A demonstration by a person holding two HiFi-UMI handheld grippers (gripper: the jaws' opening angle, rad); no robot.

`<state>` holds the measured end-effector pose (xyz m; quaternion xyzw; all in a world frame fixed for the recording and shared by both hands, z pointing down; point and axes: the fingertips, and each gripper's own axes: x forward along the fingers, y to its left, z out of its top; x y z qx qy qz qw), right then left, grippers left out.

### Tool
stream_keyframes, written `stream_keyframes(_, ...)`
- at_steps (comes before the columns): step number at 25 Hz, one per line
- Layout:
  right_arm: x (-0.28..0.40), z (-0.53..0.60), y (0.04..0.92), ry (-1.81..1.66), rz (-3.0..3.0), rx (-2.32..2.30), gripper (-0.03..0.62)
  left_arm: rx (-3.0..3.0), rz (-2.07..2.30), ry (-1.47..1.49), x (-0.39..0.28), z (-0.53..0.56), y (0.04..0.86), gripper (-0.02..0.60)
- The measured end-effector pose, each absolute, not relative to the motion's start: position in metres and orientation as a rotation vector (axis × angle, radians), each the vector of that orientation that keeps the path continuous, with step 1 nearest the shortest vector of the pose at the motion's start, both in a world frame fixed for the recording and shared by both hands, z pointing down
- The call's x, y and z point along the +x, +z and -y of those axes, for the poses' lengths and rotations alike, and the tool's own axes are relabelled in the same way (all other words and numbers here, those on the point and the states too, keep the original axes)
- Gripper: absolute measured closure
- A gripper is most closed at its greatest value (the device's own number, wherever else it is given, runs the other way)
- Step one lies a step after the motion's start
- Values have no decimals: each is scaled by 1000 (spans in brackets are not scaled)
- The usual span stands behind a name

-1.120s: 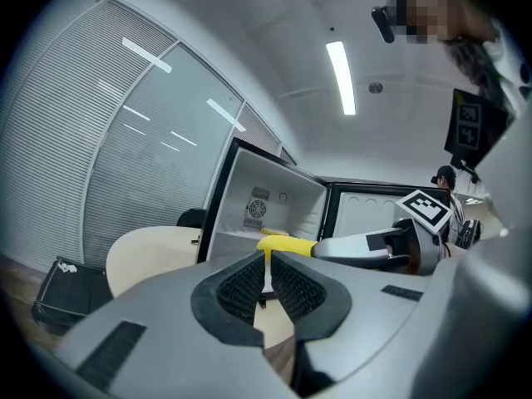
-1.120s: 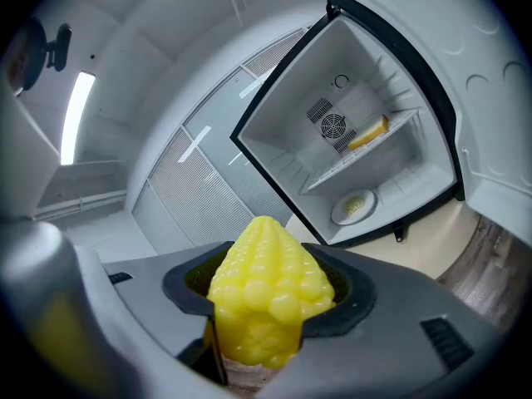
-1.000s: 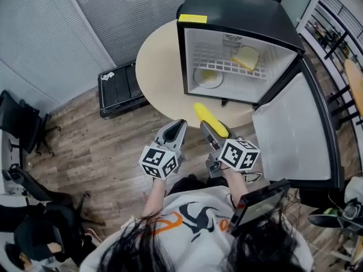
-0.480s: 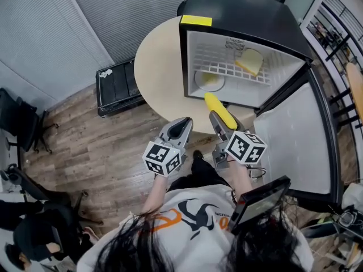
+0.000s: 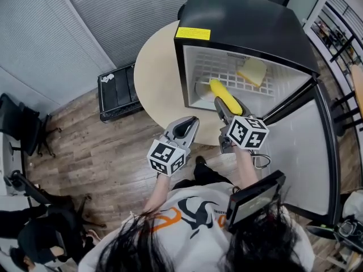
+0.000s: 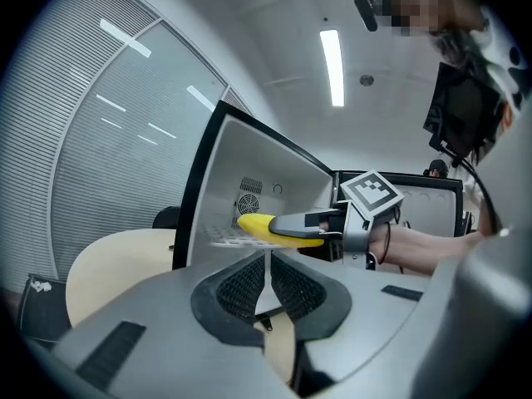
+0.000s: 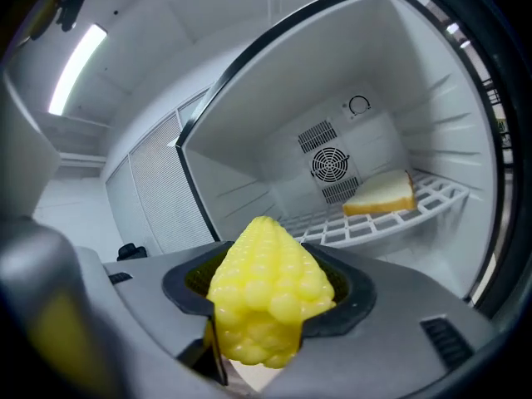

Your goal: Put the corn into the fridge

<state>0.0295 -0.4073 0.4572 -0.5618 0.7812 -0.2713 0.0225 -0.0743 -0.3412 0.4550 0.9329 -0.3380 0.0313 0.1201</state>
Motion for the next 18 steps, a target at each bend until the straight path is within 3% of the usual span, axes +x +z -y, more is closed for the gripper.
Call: stream_keyframes(18, 22, 538, 469, -472, -2832, -1998, 336, 2687, 1023, 122, -74, 384, 465, 566)
